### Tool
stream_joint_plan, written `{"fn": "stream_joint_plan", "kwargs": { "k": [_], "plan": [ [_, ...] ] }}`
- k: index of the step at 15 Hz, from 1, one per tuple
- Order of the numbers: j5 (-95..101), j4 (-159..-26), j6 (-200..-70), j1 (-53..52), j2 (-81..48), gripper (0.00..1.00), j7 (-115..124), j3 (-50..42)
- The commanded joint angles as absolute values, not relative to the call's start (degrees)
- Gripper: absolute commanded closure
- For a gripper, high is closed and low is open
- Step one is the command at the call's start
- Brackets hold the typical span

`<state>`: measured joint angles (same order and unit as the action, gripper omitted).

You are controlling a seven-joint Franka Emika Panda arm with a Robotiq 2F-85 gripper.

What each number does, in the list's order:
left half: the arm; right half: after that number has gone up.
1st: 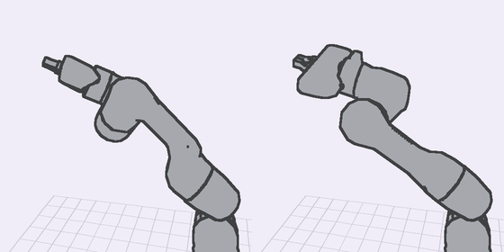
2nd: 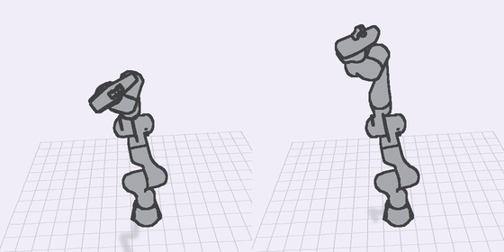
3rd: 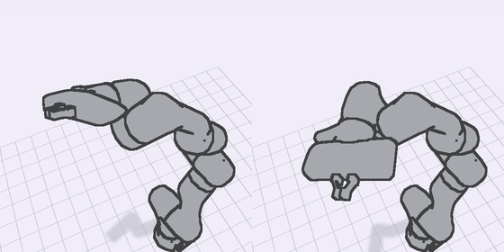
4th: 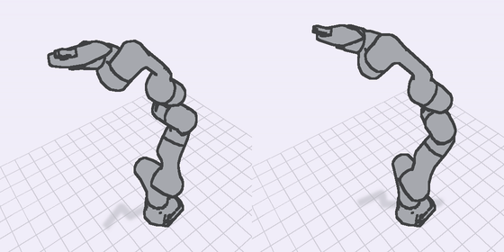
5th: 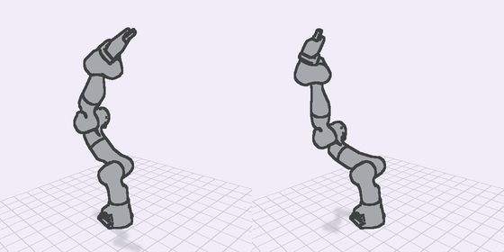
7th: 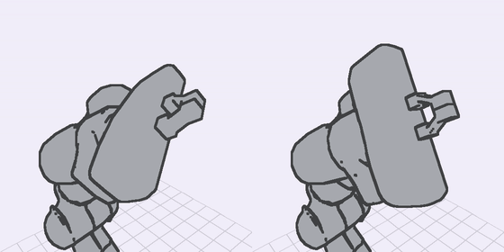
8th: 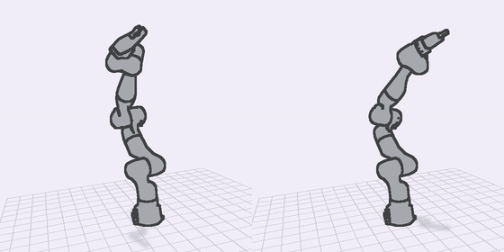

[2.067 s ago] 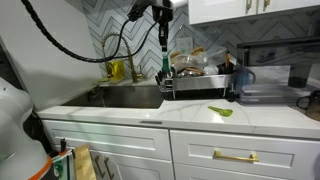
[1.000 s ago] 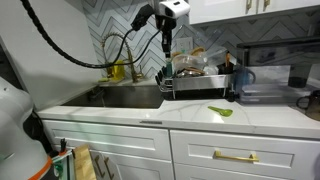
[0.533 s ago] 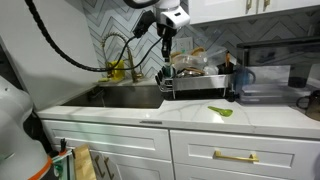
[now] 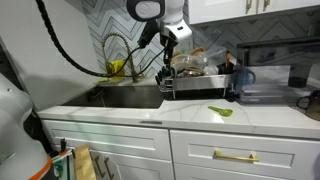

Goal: Put the bottle with green contents inside the metal cup in the drying rack, remove the metal cup from the drying rack and put it on the countertop

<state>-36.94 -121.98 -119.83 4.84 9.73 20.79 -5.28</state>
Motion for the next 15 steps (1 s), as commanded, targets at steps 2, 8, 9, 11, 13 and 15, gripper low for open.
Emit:
{"fn": "stream_joint_plan", "kwargs": {
  "k": [2,8,9,11,13,15],
  "plan": [
    [-39.24,-122.93,-121.35,4.46,8.6,0.47,19.1,-4.85],
    [-37.15,-122.06,-121.19,4.35,8.4,0.01,18.23,-4.16],
    [-36.58,-121.64,-121.28,4.35,8.35,0.0,18.17,-3.99],
    [-37.27,-121.31,-120.13,4.59,7.99,0.04,18.87,-4.28],
    [-37.27,-121.3,-120.13,4.6,7.98,0.0,18.87,-4.29],
    [-37.27,-121.3,-120.13,4.61,7.97,0.0,18.87,-4.29]
  ]
}}
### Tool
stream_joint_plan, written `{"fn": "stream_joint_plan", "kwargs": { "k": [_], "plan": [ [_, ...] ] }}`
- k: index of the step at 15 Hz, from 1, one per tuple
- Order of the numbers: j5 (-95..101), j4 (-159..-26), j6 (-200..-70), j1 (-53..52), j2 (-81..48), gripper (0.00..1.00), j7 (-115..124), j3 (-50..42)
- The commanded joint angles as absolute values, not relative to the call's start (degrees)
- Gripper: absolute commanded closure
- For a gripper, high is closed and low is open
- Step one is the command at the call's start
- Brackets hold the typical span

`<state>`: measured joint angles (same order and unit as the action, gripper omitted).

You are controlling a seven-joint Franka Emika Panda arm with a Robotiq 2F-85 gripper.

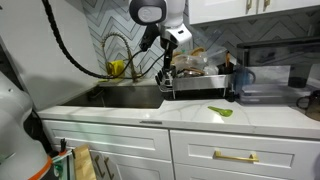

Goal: Put the bottle with green contents inside the metal cup in the drying rack, remove the metal cup from the drying rack and put it on the countertop

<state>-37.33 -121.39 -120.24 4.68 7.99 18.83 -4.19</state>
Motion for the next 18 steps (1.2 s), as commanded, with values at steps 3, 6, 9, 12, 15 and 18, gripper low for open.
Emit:
{"fn": "stream_joint_plan", "kwargs": {
  "k": [3,6,9,12,15,18],
  "plan": [
    [-35.03,-119.29,-118.99,4.12,6.79,0.0,17.11,-3.75],
    [-28.28,-116.49,-117.84,3.2,5.76,0.0,14.95,-2.47],
    [-22.84,-113.74,-115.83,1.91,4.6,0.0,12.8,-1.26],
    [-16.92,-112.22,-115.02,0.91,3.75,0.0,11.51,0.01],
    [-12.15,-111.85,-114.61,0.21,3.27,0.0,10.41,0.79],
    [-10.8,-112.41,-116.96,-0.33,3.24,0.0,9.77,1.26]
  ]
}}
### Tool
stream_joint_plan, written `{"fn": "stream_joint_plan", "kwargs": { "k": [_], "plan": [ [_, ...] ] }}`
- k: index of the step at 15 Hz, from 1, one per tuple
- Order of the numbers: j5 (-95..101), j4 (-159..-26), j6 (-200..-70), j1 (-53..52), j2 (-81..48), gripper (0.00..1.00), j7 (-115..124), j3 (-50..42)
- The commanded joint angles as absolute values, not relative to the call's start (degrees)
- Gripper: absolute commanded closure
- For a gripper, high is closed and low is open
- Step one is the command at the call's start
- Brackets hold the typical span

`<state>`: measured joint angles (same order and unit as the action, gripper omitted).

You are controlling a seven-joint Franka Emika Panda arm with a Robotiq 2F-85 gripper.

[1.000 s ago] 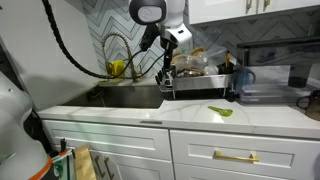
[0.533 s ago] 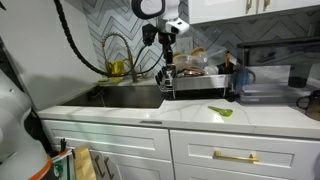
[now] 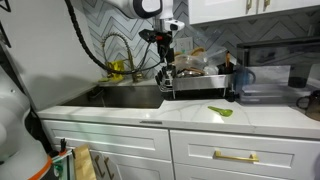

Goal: Put the bottle with green contents inside the metal cup in the drying rack, remove the metal cup from the drying rack and put it on the countertop

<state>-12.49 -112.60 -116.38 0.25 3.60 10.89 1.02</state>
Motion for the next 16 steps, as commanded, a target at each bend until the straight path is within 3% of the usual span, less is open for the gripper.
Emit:
{"fn": "stream_joint_plan", "kwargs": {
  "k": [1,16],
  "plan": [
    [-11.13,-112.86,-118.17,-0.58,3.3,0.0,9.96,1.5],
    [-8.0,-116.1,-127.02,-1.42,2.42,0.0,10.4,2.27]
  ]
}}
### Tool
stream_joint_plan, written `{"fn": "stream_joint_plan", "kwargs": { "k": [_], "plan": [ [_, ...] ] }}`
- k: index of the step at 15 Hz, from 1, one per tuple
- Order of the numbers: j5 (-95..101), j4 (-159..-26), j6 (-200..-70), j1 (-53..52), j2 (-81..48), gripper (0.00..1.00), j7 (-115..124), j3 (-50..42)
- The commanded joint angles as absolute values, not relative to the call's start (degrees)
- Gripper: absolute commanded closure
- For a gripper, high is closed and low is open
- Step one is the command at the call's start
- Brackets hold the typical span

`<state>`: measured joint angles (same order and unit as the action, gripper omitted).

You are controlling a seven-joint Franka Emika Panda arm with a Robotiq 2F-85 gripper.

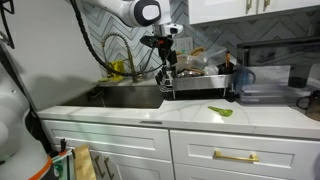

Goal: Put the bottle with green contents inside the metal cup in the drying rack, remove the metal cup from the drying rack and put it on the countertop

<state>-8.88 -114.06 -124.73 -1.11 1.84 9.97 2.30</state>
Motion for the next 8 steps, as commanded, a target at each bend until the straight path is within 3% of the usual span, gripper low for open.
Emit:
{"fn": "stream_joint_plan", "kwargs": {
  "k": [1,5,6,8],
  "plan": [
    [-8.14,-116.62,-127.91,-1.48,2.35,0.0,10.98,2.35],
    [-8.92,-118.29,-131.89,-1.51,2.03,0.0,11.4,2.4],
    [-8.96,-118.56,-132.48,-1.5,1.96,0.21,11.33,2.4],
    [-9.49,-118.86,-133.0,-1.48,1.87,0.34,11.72,2.37]
  ]
}}
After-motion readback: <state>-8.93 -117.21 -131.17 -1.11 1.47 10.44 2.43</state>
